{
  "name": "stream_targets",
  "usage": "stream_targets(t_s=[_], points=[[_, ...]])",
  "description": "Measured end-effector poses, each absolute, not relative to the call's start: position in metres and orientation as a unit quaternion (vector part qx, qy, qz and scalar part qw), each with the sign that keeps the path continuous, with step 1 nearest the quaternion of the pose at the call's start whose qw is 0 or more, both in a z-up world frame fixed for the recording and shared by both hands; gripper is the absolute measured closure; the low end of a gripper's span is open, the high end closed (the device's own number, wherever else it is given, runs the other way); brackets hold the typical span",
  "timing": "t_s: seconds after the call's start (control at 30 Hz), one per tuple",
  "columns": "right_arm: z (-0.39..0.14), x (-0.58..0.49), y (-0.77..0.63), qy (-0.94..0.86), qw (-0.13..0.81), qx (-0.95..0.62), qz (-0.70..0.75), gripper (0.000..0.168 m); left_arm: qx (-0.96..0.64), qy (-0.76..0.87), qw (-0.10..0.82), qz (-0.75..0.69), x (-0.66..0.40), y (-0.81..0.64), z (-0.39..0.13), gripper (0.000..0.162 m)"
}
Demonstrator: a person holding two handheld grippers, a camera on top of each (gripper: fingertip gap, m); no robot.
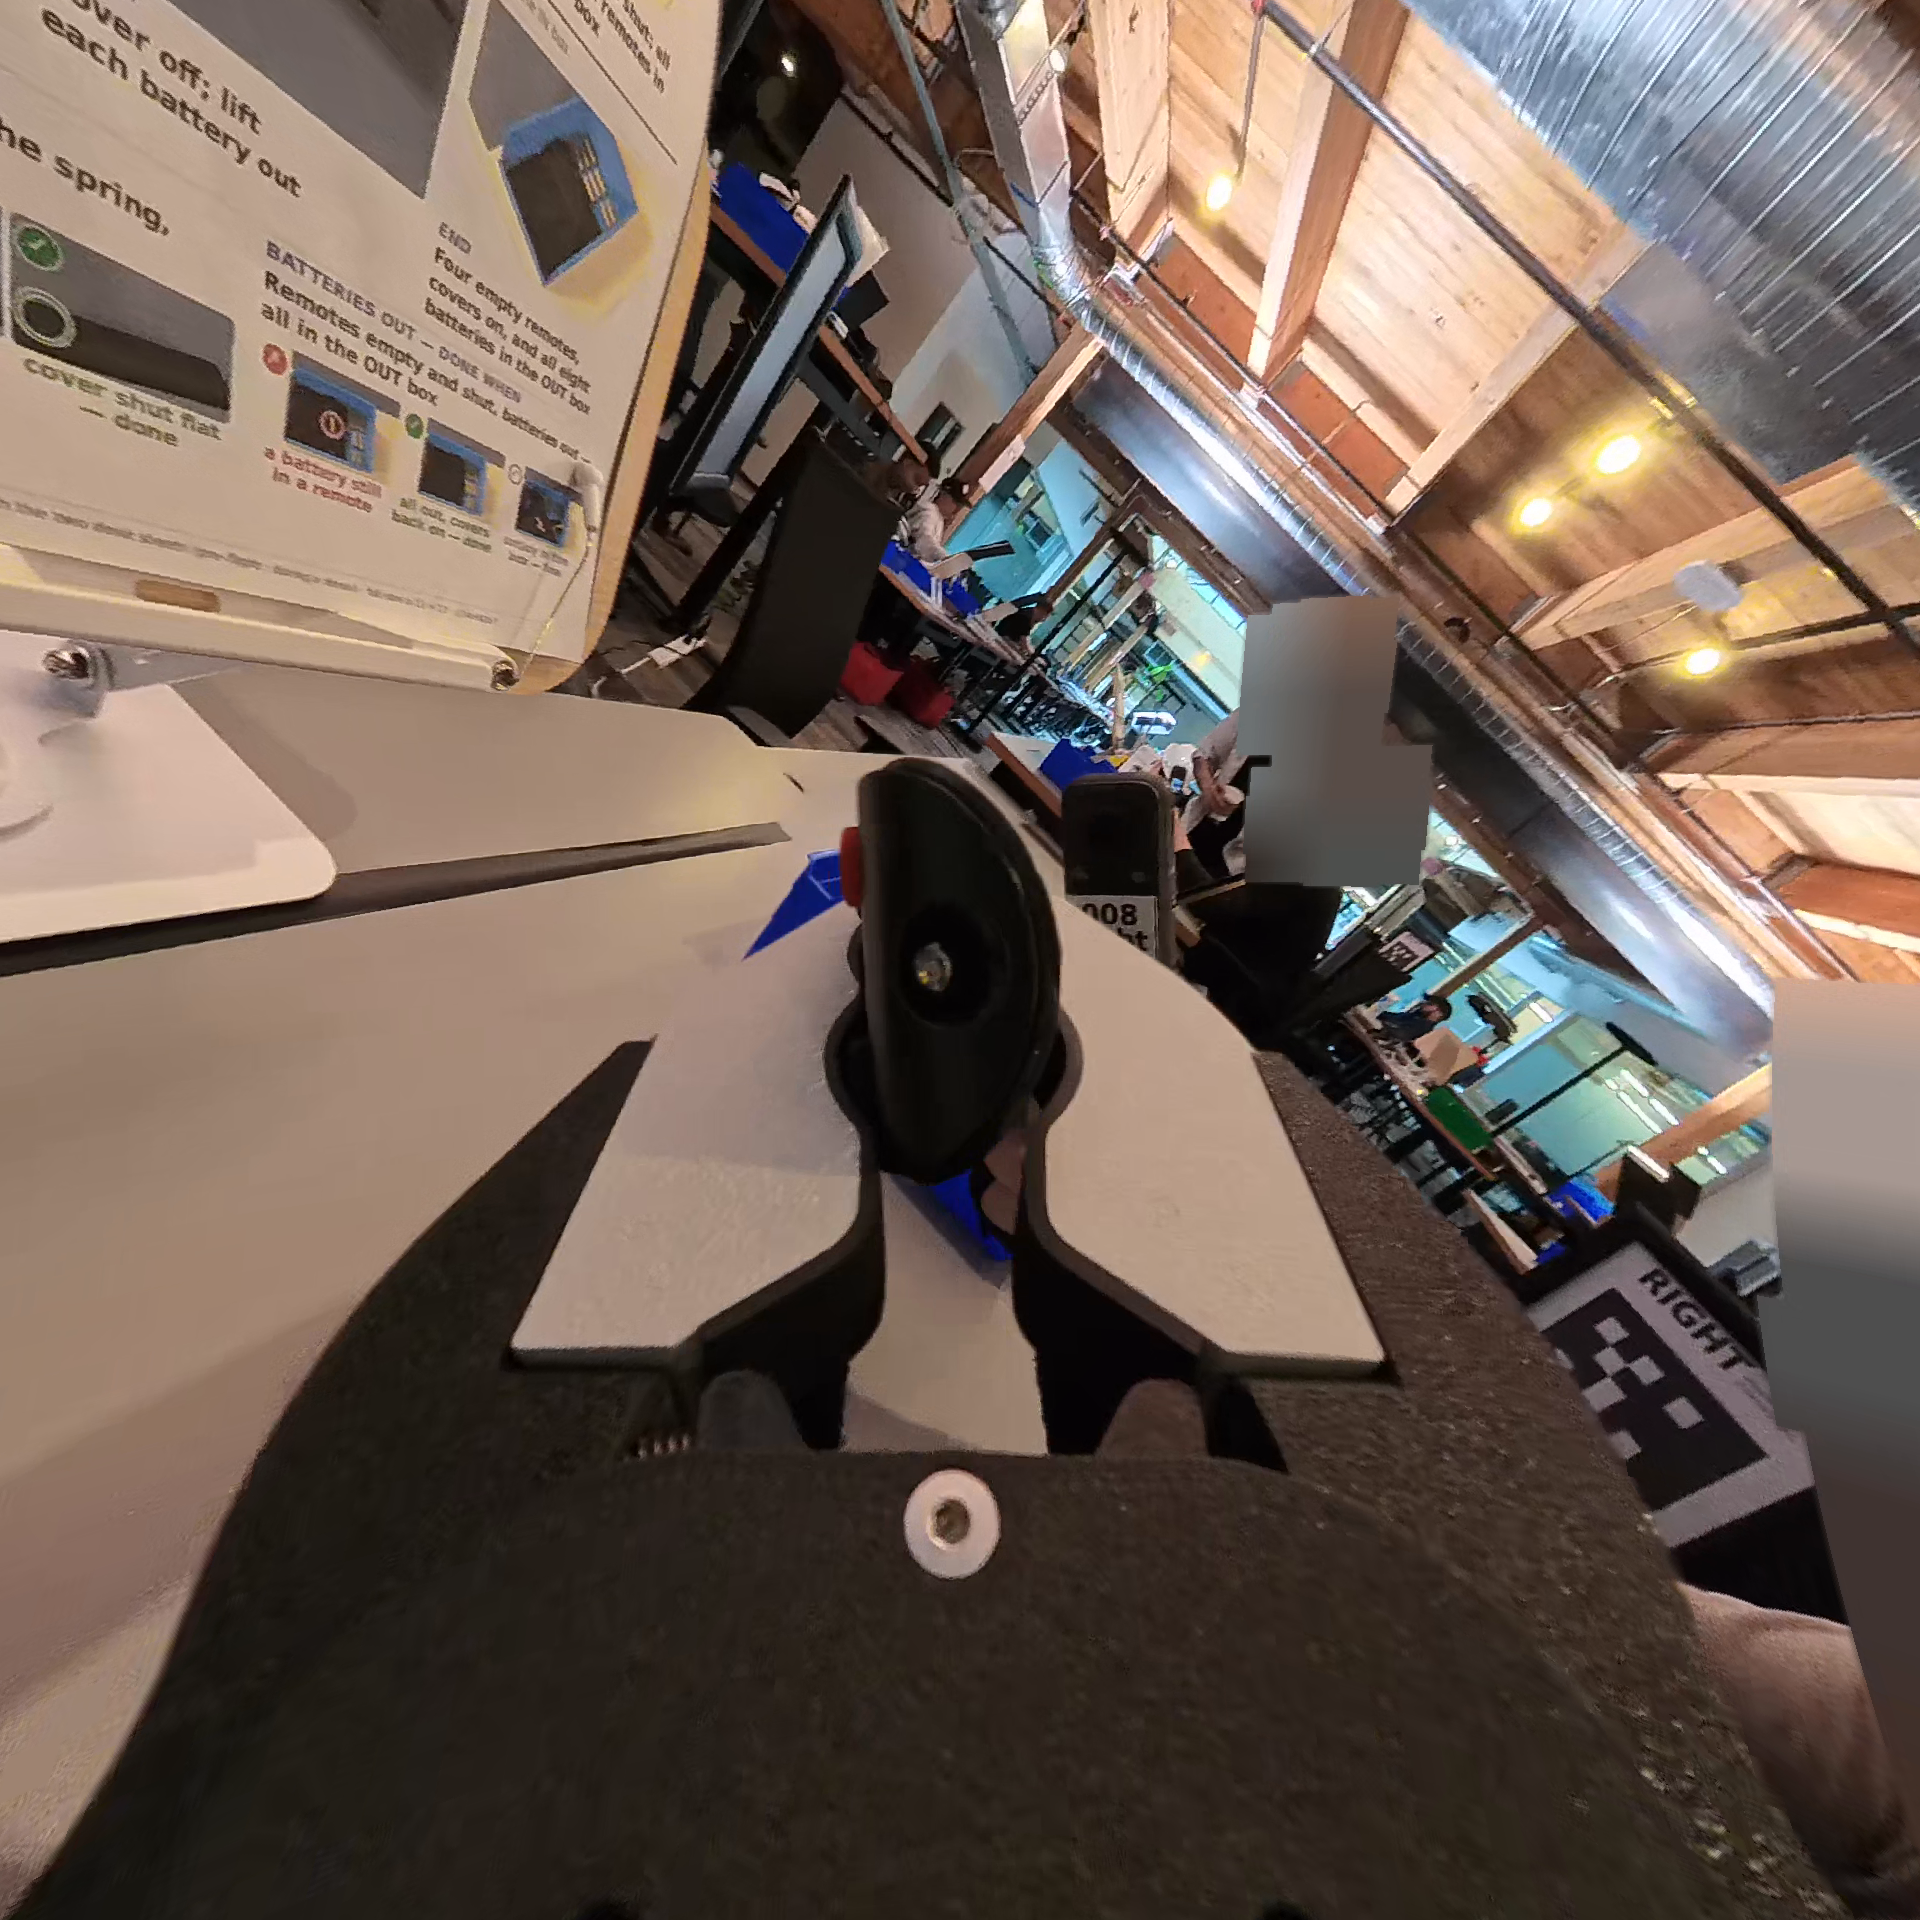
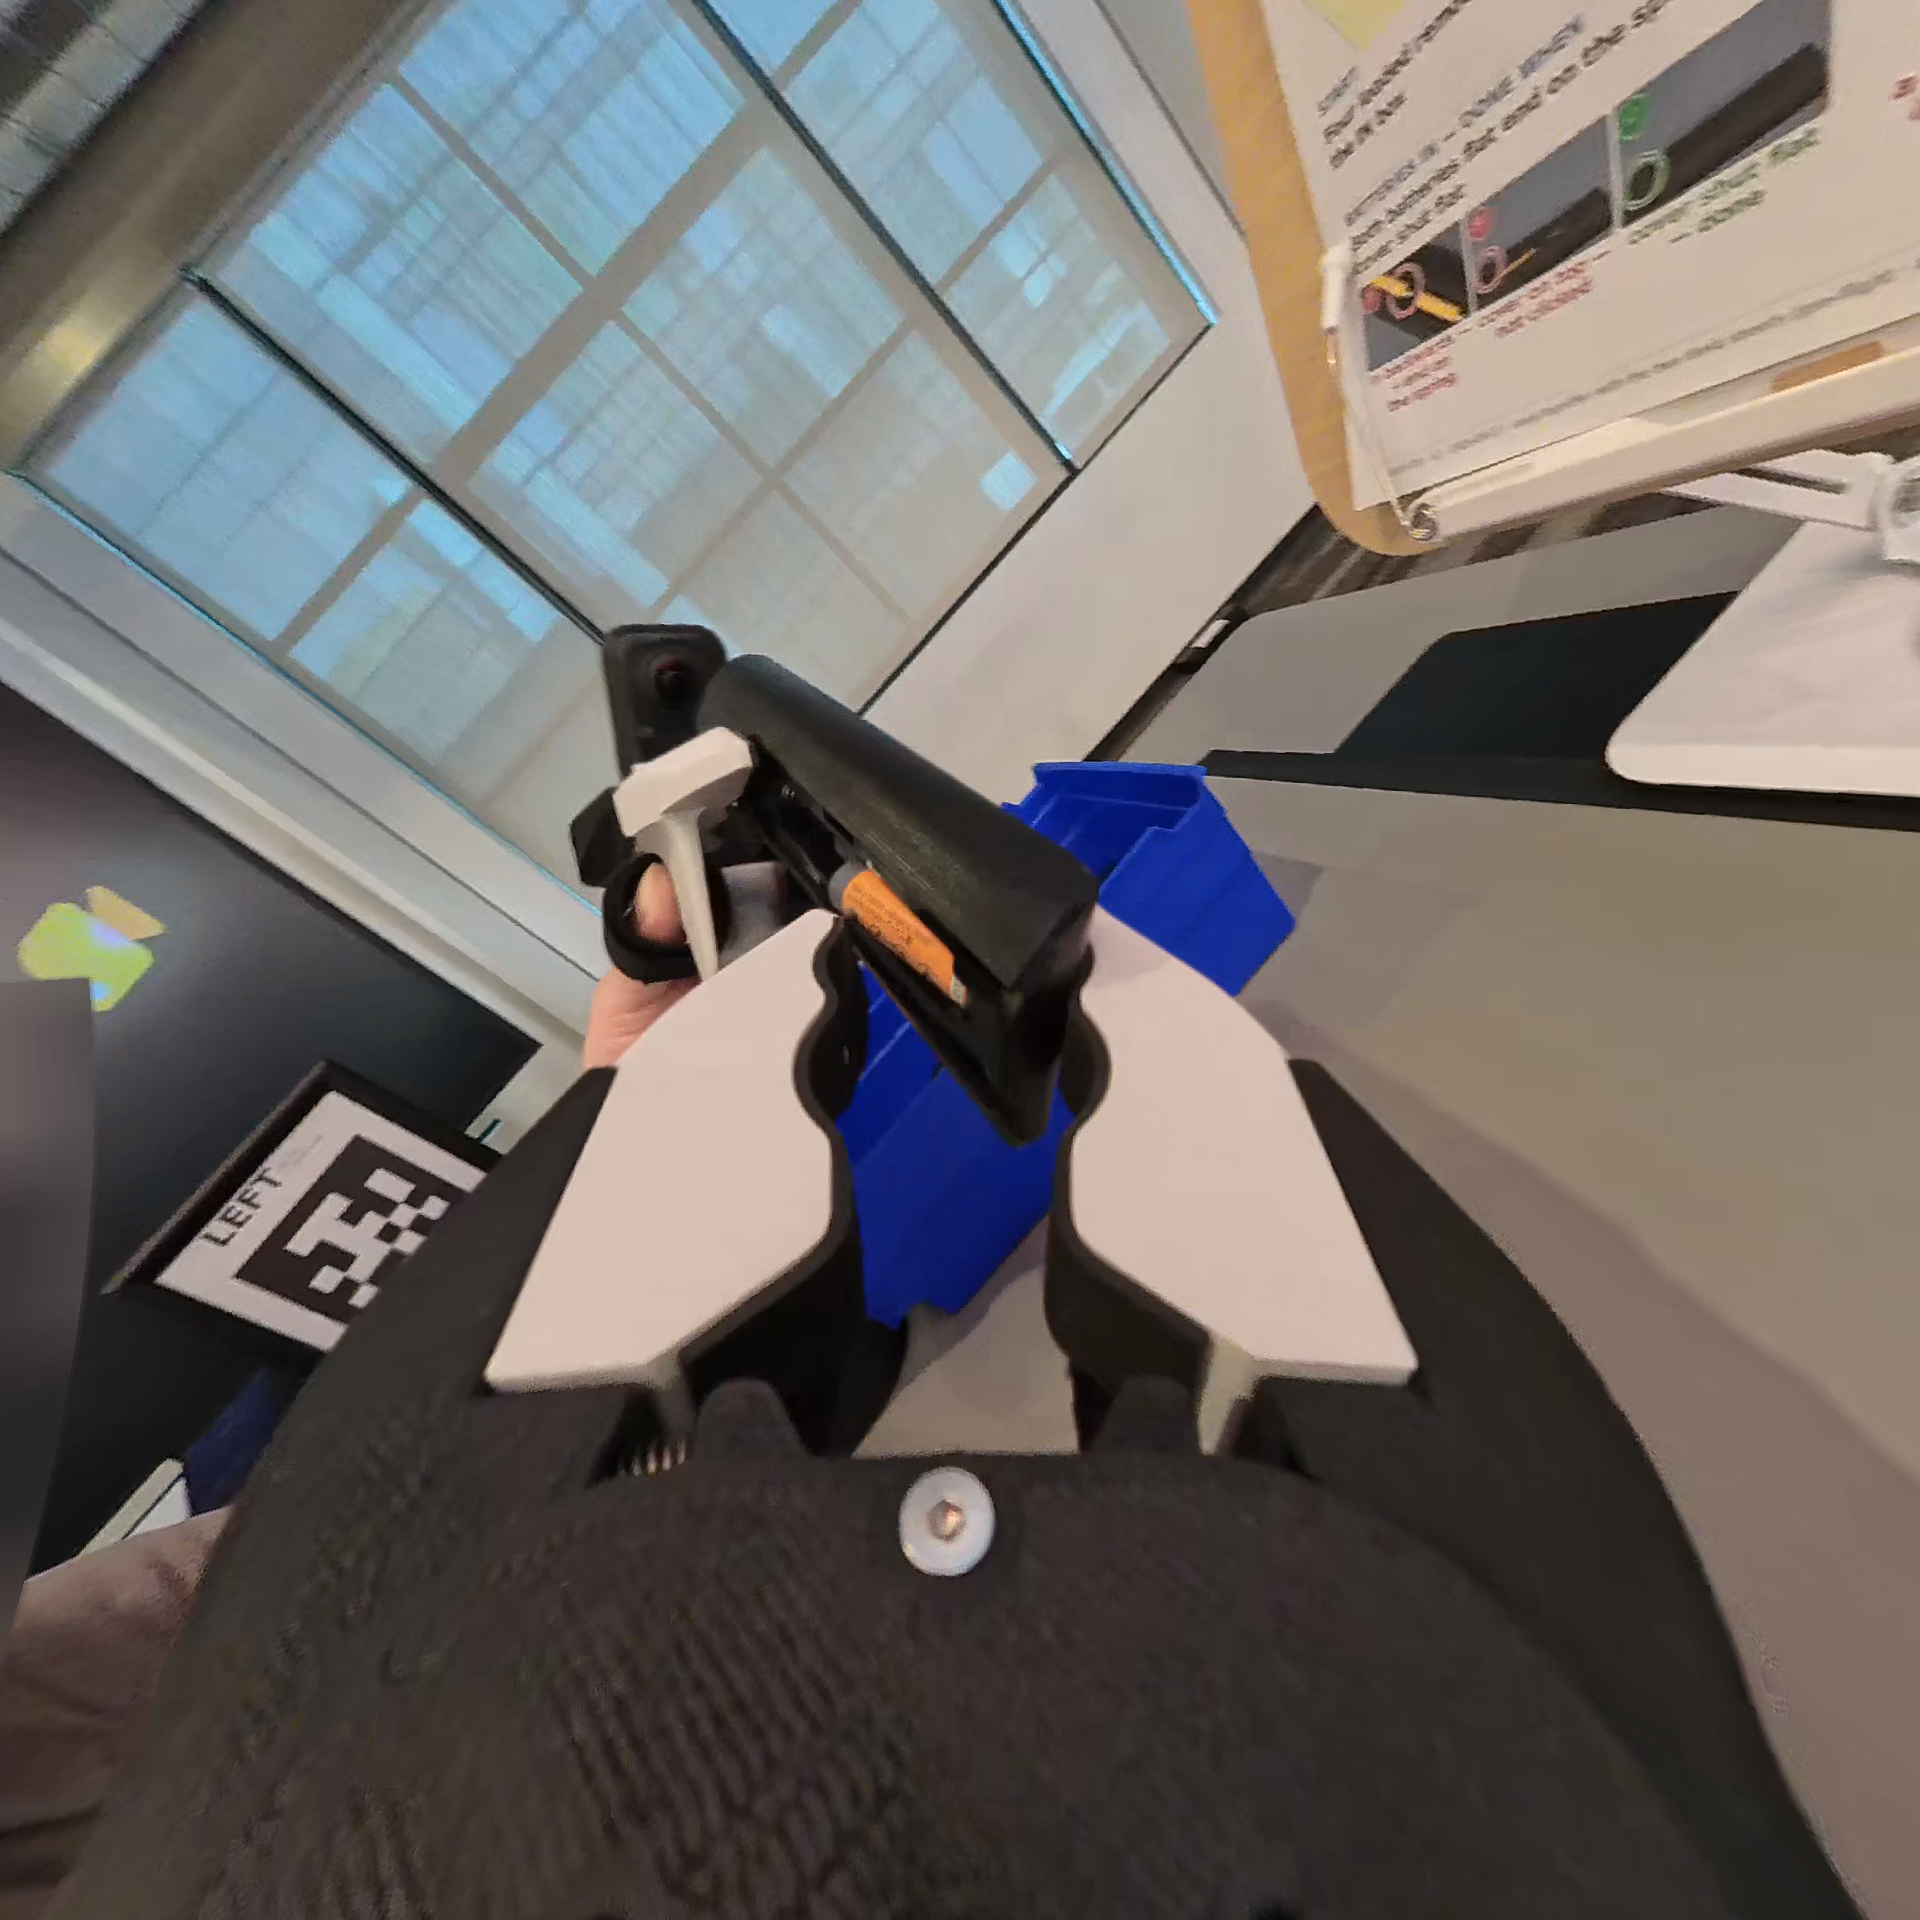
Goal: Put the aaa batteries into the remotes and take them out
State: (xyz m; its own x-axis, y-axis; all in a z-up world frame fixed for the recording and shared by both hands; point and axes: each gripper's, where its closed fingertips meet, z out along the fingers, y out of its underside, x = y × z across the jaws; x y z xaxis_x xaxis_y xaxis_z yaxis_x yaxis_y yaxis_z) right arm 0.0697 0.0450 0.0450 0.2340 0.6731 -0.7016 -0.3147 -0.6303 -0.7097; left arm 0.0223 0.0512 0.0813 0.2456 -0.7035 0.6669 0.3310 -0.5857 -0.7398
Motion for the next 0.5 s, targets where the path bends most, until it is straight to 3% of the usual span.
stream_targets(t_s=[0.5], points=[[0.0543,0.0737,0.0417,-0.120,0.411,-0.649,0.629,0.139,-0.641,0.156,0.429,-0.618,0.0262,0.0438,0.0888,0.136]])
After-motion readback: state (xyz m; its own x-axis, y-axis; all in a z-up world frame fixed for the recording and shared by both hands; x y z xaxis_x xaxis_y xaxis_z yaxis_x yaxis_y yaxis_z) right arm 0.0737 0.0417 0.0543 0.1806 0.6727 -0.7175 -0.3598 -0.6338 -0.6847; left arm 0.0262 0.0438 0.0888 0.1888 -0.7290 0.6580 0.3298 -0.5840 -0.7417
